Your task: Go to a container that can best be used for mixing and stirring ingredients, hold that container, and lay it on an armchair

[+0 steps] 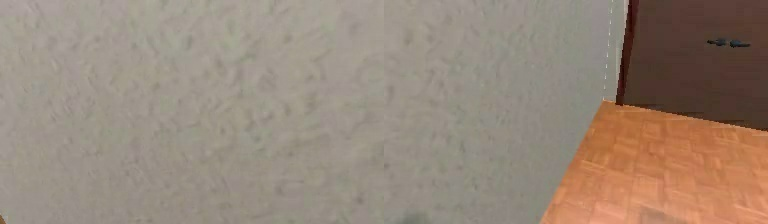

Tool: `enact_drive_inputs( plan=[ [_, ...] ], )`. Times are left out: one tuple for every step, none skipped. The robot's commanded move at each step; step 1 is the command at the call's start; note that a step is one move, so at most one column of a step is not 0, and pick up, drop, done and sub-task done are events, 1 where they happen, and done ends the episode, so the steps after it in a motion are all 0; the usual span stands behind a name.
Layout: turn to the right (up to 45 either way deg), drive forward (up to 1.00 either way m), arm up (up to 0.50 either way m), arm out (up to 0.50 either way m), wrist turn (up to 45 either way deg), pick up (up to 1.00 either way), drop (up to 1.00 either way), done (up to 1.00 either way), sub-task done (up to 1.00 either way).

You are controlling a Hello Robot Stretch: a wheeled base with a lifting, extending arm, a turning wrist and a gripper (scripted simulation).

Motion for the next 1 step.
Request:
enact_drive_inputs(
  plan=[
    [45.0, 0.00, 0.00, 0.00, 0.0, 0.00, 0.00, 0.00, 0.00]
  ],
)
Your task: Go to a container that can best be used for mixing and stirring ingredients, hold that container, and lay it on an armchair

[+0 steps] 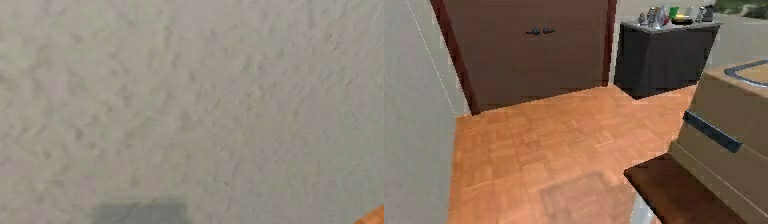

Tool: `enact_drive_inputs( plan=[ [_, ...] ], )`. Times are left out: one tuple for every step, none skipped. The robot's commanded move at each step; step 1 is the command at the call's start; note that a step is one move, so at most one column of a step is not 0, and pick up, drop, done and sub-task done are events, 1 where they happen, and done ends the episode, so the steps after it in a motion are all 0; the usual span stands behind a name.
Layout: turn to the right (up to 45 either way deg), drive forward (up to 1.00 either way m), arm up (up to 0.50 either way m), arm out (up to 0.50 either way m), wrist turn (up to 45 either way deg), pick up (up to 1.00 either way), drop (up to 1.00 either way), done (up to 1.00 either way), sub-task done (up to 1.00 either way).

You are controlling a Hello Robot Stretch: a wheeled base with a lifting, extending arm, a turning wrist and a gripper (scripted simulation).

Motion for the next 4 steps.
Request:
enact_drive_inputs(
  plan=[
    [45.0, 0.00, 0.00, 0.00, 0.0, 0.00, 0.00, 0.00, 0.00],
    [30.0, 0.00, 0.00, 0.00, 0.0, 0.00, 0.00, 0.00, 0.00],
    [0.0, 0.00, 0.50, 0.00, 0.0, 0.00, 0.00, 0.00, 0.00],
    [0.0, 0.00, 0.38, 0.00, 0.0, 0.00, 0.00, 0.00, 0.00]
  ],
)
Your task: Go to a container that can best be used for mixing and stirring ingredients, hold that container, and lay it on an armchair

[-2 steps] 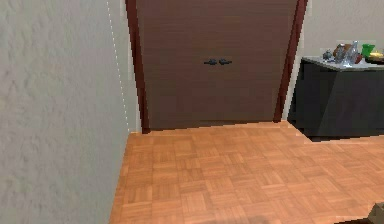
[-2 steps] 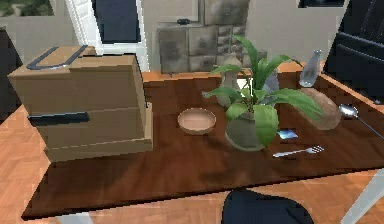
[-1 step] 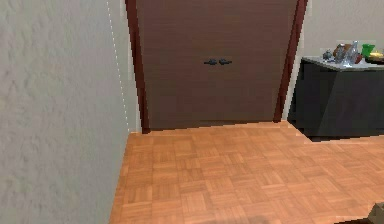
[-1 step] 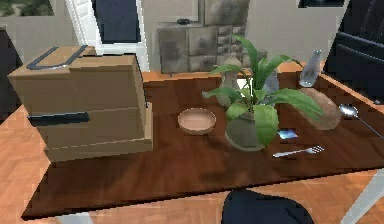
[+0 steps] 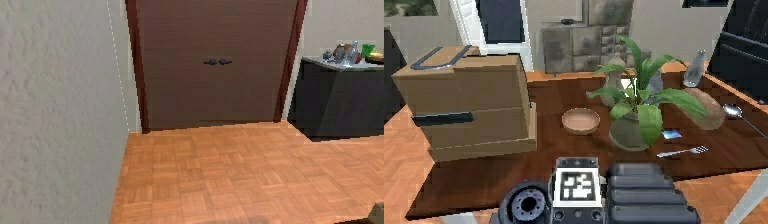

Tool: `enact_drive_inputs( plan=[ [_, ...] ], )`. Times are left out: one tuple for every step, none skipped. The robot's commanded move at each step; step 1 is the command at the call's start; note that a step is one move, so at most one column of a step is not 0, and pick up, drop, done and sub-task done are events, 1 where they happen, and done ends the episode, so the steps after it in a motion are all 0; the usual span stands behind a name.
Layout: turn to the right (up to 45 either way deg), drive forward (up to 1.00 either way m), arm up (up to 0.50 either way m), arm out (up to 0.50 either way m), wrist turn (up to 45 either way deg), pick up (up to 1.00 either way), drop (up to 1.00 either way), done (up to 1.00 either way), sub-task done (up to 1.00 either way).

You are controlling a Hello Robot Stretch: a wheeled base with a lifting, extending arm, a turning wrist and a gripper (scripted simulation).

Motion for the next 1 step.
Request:
enact_drive_inputs(
  plan=[
    [0.0, 0.00, 0.00, 0.44, 0.0, 0.00, 0.00, 0.00, 0.00]
  ],
)
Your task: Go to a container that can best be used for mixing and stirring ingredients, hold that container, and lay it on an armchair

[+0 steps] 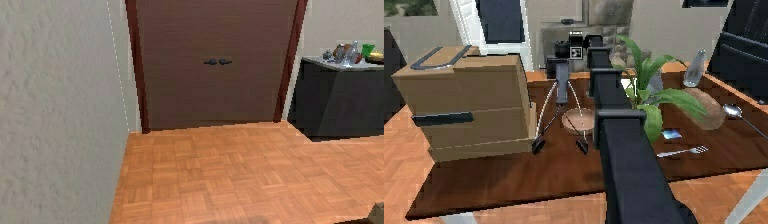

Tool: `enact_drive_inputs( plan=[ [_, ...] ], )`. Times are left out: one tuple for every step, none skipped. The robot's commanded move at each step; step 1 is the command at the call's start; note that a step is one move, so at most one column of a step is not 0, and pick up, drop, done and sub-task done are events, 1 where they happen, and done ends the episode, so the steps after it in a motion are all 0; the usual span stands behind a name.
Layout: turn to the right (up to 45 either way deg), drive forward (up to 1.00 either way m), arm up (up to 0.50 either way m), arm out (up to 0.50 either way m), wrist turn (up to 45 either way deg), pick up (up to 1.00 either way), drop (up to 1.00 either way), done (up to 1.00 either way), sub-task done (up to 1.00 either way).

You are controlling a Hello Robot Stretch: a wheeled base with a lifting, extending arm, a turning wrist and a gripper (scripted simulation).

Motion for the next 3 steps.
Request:
enact_drive_inputs(
  plan=[
    [0.0, 0.00, 0.00, 0.00, 45.0, 0.00, 0.00, 0.00, 0.00],
    [0.0, 0.00, 0.00, 0.00, 45.0, 0.00, 0.00, 0.00, 0.00],
    [0.0, 0.00, 0.00, 0.00, 45.0, 0.00, 0.00, 0.00, 0.00]
  ],
)
